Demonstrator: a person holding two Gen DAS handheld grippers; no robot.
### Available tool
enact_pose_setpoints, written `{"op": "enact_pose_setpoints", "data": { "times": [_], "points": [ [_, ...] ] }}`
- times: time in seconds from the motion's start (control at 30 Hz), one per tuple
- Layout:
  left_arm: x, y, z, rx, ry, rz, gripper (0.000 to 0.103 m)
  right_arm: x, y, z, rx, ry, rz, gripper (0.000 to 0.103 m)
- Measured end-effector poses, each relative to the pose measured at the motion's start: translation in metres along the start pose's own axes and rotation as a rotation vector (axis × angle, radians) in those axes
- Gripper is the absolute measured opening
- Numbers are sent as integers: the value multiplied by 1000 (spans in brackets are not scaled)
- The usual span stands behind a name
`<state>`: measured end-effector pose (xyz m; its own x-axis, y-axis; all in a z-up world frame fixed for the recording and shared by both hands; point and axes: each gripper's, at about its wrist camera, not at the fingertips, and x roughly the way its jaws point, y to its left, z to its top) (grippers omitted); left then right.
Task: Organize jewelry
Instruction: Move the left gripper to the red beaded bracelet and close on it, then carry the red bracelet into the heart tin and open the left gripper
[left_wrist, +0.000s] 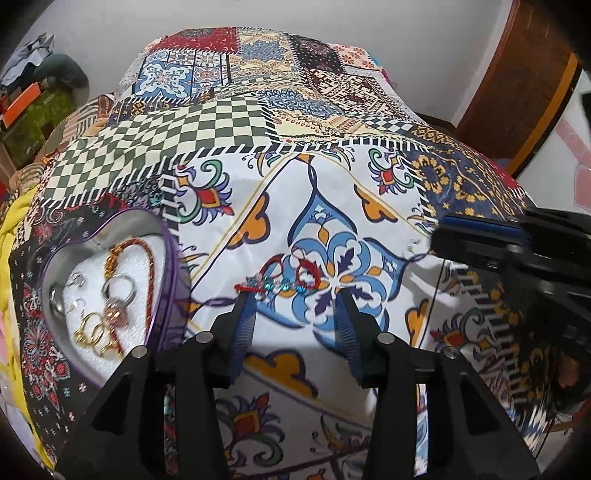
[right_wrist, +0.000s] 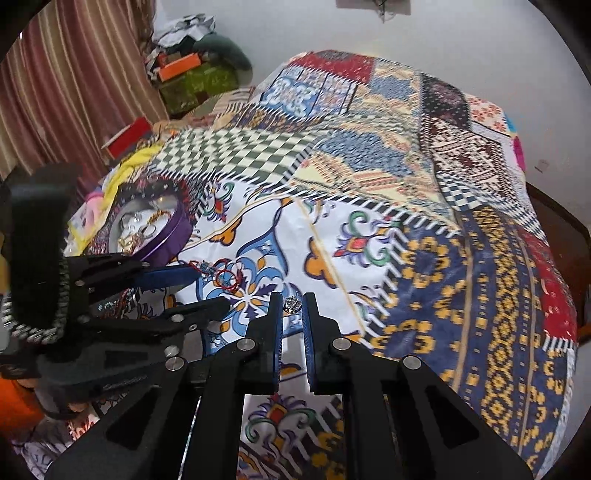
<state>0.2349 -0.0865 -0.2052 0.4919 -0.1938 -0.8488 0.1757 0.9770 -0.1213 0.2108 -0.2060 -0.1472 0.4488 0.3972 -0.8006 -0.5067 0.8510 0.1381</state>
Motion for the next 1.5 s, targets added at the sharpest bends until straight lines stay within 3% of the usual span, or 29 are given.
{"op": "enact_pose_setpoints", "data": {
  "times": [0.2, 0.33, 0.4, 0.63, 1.1, 1.5],
  "points": [
    [10, -7, 11, -4, -1, -7, 43, -12, -9, -1, 27, -36, 7, 9],
    [13, -15, 12, 34, -10, 21, 11, -16, -9, -2, 26, -49, 4, 9],
    [13, -15, 11, 43, -13, 12, 8, -17, -10, -3, 30, -54, 5, 9],
    [-8, -15, 2, 56, -43, 8, 7, -25, -6, 0, 32, -71, 6, 9],
    [-106, 7, 6, 21, -239, 2, 7, -58, 34, 21, -24, -155, 8, 9],
    [-153, 46, 5, -20, -330, 66, 7, -58, 77, 44, -61, -210, 73, 9]
  ]
}}
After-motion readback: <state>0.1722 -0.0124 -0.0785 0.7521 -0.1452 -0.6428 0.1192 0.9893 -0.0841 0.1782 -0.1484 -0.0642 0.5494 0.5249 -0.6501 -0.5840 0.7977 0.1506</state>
